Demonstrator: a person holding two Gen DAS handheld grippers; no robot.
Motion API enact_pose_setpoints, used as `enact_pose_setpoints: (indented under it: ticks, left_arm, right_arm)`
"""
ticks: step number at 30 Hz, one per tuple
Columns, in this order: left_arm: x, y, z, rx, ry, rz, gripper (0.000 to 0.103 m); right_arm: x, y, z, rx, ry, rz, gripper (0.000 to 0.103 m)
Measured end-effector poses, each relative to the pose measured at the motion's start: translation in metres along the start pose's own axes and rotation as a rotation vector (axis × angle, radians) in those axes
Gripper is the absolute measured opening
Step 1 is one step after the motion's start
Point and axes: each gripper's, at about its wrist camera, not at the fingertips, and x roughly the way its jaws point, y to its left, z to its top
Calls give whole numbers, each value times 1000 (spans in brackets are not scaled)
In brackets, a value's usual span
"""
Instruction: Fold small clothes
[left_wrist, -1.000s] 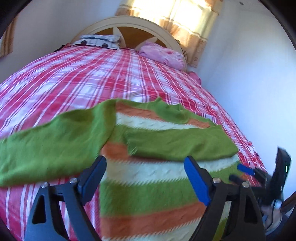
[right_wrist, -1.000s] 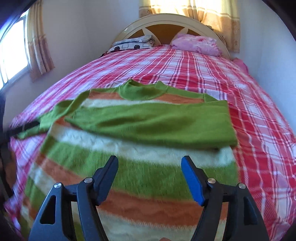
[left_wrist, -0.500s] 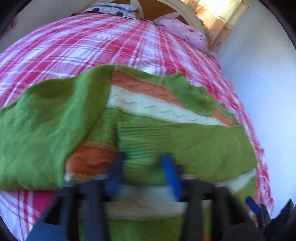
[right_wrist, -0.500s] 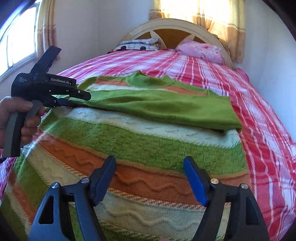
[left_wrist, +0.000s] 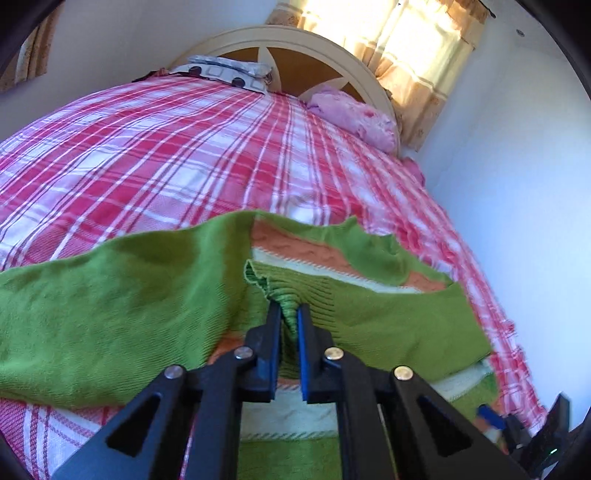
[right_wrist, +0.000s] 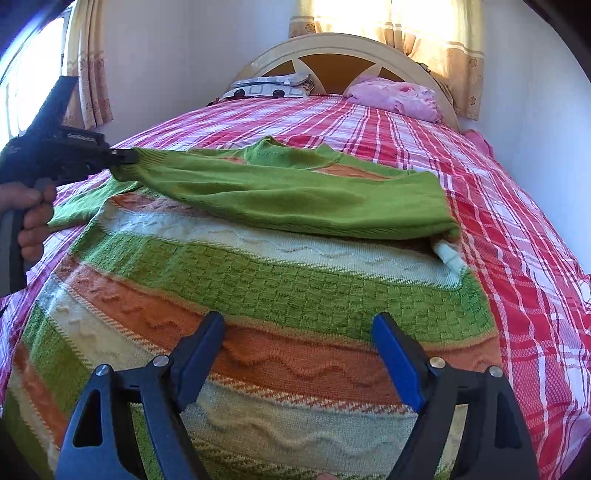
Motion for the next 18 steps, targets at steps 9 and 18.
enact_pose_setpoints:
  ticks: [9,18]
  left_arm:
    - [33,7,-20,20,47,65,9]
    - [31,10,-26,16,23,47,21]
  right_arm:
    - [-5,-28,25,98,-7,137,85]
    - [55,-146,50,549,24,173,80]
